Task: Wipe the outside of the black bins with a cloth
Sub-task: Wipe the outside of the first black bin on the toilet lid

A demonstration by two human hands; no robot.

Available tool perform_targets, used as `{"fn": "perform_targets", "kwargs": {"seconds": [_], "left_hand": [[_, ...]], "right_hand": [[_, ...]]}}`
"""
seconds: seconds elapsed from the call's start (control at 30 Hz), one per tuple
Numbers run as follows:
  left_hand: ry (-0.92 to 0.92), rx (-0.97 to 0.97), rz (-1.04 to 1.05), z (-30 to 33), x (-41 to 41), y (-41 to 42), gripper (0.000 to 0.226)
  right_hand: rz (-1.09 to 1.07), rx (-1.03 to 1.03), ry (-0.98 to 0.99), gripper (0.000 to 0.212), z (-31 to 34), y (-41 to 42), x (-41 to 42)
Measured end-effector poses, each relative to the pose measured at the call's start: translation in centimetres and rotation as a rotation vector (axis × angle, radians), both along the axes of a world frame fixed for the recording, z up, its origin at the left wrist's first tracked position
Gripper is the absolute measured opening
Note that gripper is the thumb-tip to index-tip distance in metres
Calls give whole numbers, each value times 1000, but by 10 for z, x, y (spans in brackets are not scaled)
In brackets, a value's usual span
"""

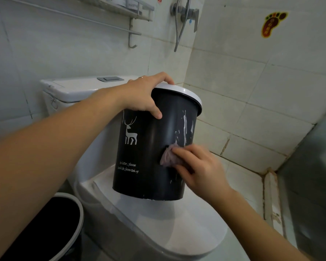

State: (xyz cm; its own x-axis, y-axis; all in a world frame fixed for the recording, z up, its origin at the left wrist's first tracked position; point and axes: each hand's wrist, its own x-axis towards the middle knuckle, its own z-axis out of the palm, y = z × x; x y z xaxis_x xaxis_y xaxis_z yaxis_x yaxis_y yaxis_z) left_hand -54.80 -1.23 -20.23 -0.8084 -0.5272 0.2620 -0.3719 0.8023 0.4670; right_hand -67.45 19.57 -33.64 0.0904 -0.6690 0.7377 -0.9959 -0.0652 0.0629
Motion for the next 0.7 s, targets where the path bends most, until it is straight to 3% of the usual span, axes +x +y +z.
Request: {"fn": "perform_targets", "kwargs": {"seconds": [0.13, 0.33, 0.43, 0.6, 0.7], "left_hand": [[-5, 3, 4, 0, 0, 0, 85], [-6, -1, -13, 0, 0, -1, 84], [-5, -5, -2, -1, -2, -2, 85], [14, -27, -29, -2, -4, -3, 84], [10, -25, -40, -1, -5, -3, 84]], "right_hand": [[-84, -36, -35, 30, 10, -11, 7], [132, 160, 146, 24, -24, 20, 13], [144, 162, 197, 23, -21, 19, 9], [-71, -24, -76, 31, 3, -1, 3], [22, 24, -13, 28, -7, 6, 4]]}}
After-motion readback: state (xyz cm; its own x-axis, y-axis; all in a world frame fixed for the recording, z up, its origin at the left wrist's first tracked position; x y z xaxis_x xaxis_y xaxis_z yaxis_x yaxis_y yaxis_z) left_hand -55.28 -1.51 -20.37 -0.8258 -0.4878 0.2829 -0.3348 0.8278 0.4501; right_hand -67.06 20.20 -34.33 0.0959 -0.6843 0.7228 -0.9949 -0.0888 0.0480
